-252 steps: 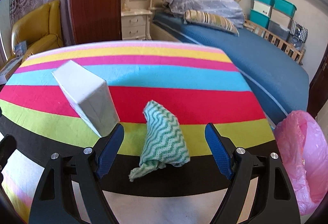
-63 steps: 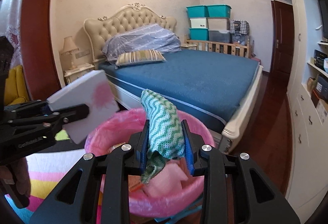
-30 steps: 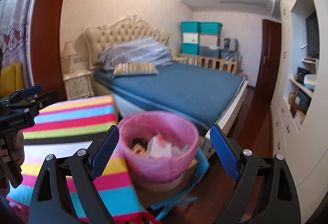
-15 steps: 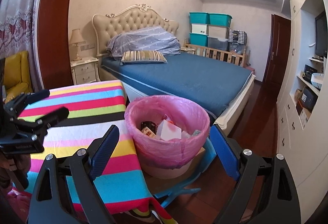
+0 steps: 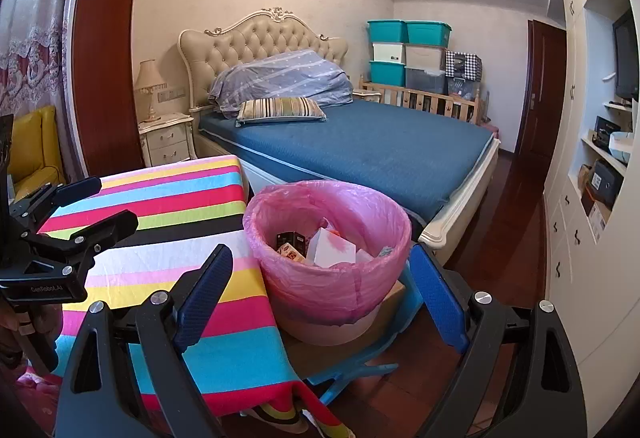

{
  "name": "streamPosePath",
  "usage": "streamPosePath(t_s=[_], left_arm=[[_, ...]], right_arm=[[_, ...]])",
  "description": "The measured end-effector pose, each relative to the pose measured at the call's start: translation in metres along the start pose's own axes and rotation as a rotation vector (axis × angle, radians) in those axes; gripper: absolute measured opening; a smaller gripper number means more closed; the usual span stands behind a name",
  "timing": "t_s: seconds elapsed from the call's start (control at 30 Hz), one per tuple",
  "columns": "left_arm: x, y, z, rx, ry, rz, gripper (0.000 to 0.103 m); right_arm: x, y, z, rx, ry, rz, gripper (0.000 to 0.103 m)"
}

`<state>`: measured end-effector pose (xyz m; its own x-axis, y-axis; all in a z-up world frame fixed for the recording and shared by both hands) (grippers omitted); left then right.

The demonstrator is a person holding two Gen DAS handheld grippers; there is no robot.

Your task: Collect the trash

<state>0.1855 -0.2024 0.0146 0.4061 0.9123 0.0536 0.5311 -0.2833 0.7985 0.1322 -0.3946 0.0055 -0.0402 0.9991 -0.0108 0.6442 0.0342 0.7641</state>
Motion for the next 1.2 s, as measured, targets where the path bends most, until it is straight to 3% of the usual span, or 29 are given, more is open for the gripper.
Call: streamPosePath(t_s=[1.2], left_arm=[[-0.0035, -0.0063, 0.0079, 0.015, -0.007, 0.005, 0.098]], right_arm=[[0.0031, -0.0065, 0.0070, 0.011, 0.005, 0.003, 0.085]])
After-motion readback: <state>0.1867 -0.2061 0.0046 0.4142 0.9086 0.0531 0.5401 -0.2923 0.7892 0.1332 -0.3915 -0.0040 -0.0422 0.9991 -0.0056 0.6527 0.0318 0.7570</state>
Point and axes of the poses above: each gripper's, at about its wrist camera, not at the fingertips, and z roughly the way its jaws point, x to its left, y to its top, the point moved 1 cm from there along z, roughly the way its jaws point, and after that the axes turned 14 degrees about x, right-handed, at the moved point
